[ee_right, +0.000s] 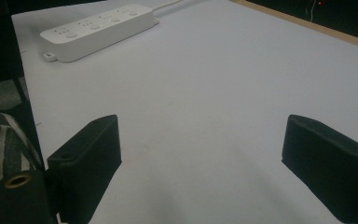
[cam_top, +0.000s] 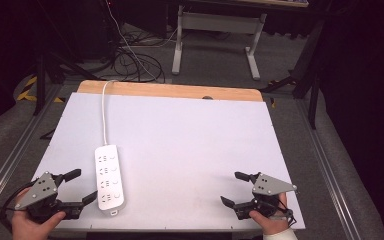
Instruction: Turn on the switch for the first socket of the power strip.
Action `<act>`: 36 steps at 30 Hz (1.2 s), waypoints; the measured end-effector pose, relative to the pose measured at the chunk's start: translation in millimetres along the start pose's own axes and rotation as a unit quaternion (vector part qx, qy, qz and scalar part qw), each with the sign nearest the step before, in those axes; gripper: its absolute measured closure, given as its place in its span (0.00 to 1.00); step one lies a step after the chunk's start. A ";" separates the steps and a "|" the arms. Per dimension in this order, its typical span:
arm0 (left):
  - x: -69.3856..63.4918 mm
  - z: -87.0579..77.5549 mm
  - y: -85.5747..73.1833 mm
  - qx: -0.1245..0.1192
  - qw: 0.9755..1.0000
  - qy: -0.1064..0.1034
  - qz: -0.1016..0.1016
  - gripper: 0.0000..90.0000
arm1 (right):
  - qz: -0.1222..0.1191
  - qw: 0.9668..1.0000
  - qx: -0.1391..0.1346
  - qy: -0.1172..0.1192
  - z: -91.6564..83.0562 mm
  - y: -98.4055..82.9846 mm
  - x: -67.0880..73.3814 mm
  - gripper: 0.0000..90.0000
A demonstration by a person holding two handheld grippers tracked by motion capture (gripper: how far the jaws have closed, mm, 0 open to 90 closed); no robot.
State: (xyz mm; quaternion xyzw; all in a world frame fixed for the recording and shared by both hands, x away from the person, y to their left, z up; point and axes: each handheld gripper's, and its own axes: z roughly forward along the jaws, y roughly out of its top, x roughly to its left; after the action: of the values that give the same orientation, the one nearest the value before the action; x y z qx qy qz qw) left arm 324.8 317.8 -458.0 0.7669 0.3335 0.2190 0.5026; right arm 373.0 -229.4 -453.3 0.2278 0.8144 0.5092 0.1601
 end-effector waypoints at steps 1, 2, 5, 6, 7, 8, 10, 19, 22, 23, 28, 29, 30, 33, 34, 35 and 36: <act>0.0 0.0 0.0 0.000 1.000 0.000 0.000 0.14 | -0.001 1.000 0.000 0.001 0.3 -0.1 0.1 0.13; -0.9 0.2 -0.2 0.000 1.000 0.000 -0.002 0.15 | -0.001 1.000 0.001 0.003 0.6 -0.2 0.2 0.13; -2.9 0.2 -0.2 0.002 1.000 0.007 0.007 0.16 | -0.003 1.000 0.001 -0.001 0.2 -0.3 0.2 0.13; -3.2 0.0 0.0 0.002 1.000 0.008 0.009 0.16 | -0.002 1.000 -0.002 0.000 0.0 -0.4 0.2 0.13; -2.7 -0.7 0.5 0.001 1.000 0.007 0.012 0.16 | -0.001 1.000 -0.003 -0.002 -0.3 -0.4 0.2 0.13; -2.7 -0.7 0.5 0.001 1.000 0.007 0.012 0.16 | -0.001 1.000 -0.004 -0.002 -0.5 -0.5 -0.1 0.13; -2.3 -1.1 0.6 0.002 1.000 0.008 0.012 0.16 | 0.000 1.000 -0.004 -0.003 -0.4 -0.7 -0.2 0.13; -2.3 -3.2 2.5 0.007 1.000 0.008 0.008 0.17 | 0.000 1.000 -0.003 0.000 0.6 -0.5 0.1 0.13; -2.2 -2.8 2.6 0.007 1.000 0.006 0.003 0.17 | 0.000 1.000 -0.002 0.001 0.7 -0.7 0.0 0.13; -1.9 -3.1 3.5 0.009 1.000 0.007 0.005 0.18 | 0.000 1.000 -0.003 0.001 0.7 -0.8 0.0 0.13; -2.8 -3.1 6.8 0.010 1.000 0.006 0.006 0.18 | -0.001 1.000 -0.002 0.001 0.8 -0.7 0.2 0.13; -2.9 -3.0 7.9 0.014 1.000 0.008 0.006 0.18 | -0.001 1.000 -0.003 0.001 1.0 -0.7 0.4 0.13; -3.1 -2.6 8.9 0.015 1.000 0.008 0.005 0.19 | -0.001 1.000 -0.003 0.000 1.1 -0.7 0.4 0.13; -2.2 -0.7 13.0 0.021 1.000 0.006 0.006 0.19 | -0.001 1.000 -0.001 0.000 1.4 -0.8 0.5 0.13; -2.4 0.1 14.3 0.022 1.000 0.004 0.004 0.20 | -0.001 1.000 -0.001 0.001 1.8 -0.9 0.6 0.14; -2.4 0.1 14.3 0.022 1.000 0.004 0.004 0.20 | -0.001 1.000 -0.001 0.001 1.8 -0.9 0.6 0.14; -2.3 0.8 15.6 0.023 1.000 0.004 0.005 0.20 | -0.002 1.000 0.001 0.001 2.4 -1.1 0.6 0.13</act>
State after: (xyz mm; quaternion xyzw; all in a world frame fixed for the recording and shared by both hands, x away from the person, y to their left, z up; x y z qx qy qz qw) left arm 328.3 311.4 -444.0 0.7789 0.3366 0.2167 0.4828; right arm 373.5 -227.7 -455.3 0.2259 0.8152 0.5087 0.1599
